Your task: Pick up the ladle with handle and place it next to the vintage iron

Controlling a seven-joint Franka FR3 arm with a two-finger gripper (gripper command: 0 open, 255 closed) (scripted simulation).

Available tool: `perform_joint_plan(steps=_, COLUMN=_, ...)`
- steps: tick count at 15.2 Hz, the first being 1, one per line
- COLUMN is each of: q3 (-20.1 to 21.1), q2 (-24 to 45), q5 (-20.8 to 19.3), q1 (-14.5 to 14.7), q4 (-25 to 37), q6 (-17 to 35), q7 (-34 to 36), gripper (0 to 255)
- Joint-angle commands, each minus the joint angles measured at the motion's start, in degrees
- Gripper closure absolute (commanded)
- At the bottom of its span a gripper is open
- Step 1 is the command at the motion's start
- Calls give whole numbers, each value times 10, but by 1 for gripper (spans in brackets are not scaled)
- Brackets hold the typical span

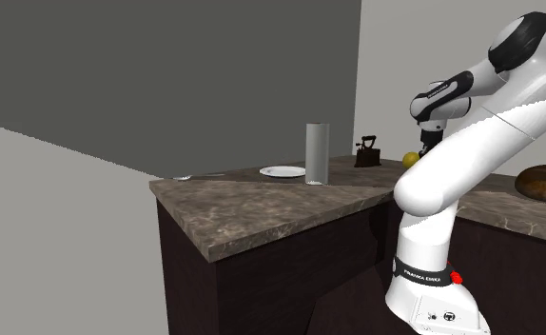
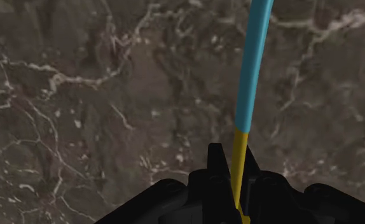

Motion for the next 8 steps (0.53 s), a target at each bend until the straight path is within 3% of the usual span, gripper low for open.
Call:
perform_joint_plan(steps=1, q3=0, q2=0, q5=0, q1=0, q4=0, q6=0, q7=0, gripper=255)
perform_joint_plan(steps=3, q3=0, q2=0, q5=0, q1=0, q4=0, q6=0, q7=0, gripper=255)
perform_joint_plan(steps=4, q3=0, q2=0, q5=0, q1=0, q4=0, q6=0, q7=0, gripper=0)
perform_joint_plan(steps=8, q3=0, q2=0, q5=0, q1=0, q4=0, q6=0, q7=0, gripper=0)
